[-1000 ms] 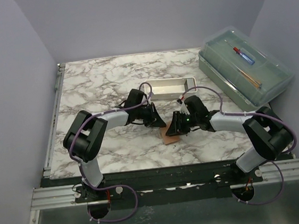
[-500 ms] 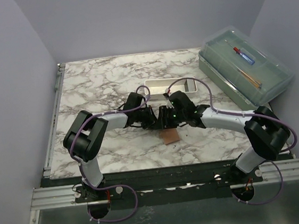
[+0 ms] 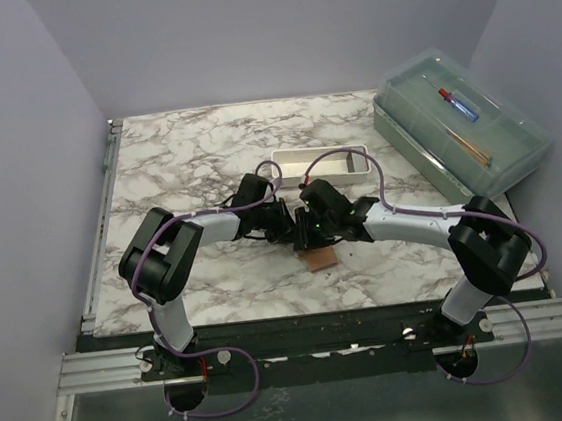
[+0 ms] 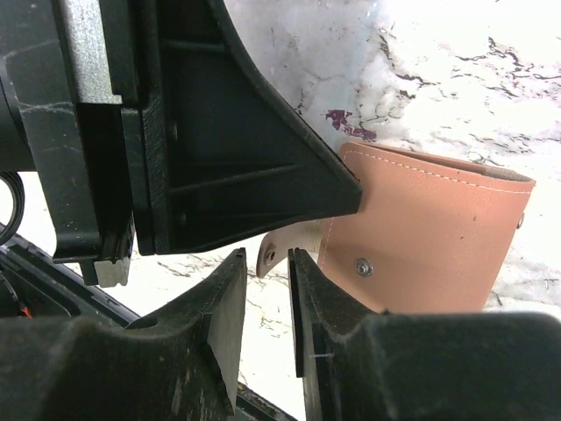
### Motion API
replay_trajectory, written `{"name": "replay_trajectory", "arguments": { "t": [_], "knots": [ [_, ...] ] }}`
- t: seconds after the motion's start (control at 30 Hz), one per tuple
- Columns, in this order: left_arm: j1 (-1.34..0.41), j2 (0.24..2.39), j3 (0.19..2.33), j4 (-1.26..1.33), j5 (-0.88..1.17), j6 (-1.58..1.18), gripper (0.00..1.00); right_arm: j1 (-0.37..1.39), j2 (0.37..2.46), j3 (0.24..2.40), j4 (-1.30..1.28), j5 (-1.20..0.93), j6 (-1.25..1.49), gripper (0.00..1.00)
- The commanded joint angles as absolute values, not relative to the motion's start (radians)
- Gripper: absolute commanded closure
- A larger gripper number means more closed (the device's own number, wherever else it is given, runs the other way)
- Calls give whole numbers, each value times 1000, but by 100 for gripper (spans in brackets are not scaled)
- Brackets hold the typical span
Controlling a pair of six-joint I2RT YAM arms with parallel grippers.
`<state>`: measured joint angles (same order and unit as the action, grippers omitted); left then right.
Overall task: Put the credit cards into the card holder
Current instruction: Close the card holder at the center of the board.
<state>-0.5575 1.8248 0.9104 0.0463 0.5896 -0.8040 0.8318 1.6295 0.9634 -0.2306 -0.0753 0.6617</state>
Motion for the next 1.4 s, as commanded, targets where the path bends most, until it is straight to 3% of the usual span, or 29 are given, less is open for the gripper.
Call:
{"name": "replay_trajectory", "arguments": {
  "t": [0.0,0.33,0.53,0.73,0.8,1.1,1.37],
  "knots": [
    [-558,1854,902,11,519,-773,100,847,1646,993,-275,-18,650,69],
    [-558,1852,901,9,522,-770,100,848,1664,1003,-276,-25,646,78],
    [-558,1851,901,8,523,-768,100,849,1678,1014,-279,-34,644,78],
    [-558,1853,900,6,520,-766,100,848,1660,1016,-302,-11,653,98],
    [-558,1854,900,5,518,-764,100,849,1643,1015,-311,-5,659,100],
    [-557,1858,899,2,517,-761,100,848,1586,993,-350,58,660,99],
    [-558,1856,901,2,522,-758,100,849,1610,1001,-357,54,651,75]
  ]
}}
